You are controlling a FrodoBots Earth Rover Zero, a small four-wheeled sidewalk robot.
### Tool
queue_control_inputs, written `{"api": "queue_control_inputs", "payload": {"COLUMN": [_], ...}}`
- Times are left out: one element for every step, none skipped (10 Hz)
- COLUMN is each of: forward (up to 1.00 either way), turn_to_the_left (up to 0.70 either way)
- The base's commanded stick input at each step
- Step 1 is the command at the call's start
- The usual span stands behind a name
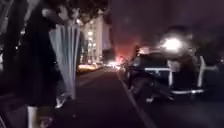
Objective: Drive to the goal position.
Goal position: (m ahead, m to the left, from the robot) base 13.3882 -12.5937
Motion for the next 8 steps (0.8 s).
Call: {"api": "queue_control_inputs", "payload": {"forward": [0.45, 0.45, 0.45, 0.45, 0.45, 0.45, 0.45, 0.45], "turn_to_the_left": [0.00, 0.00, 0.00, 0.00, 0.07, 0.26, 0.18, 0.00]}}
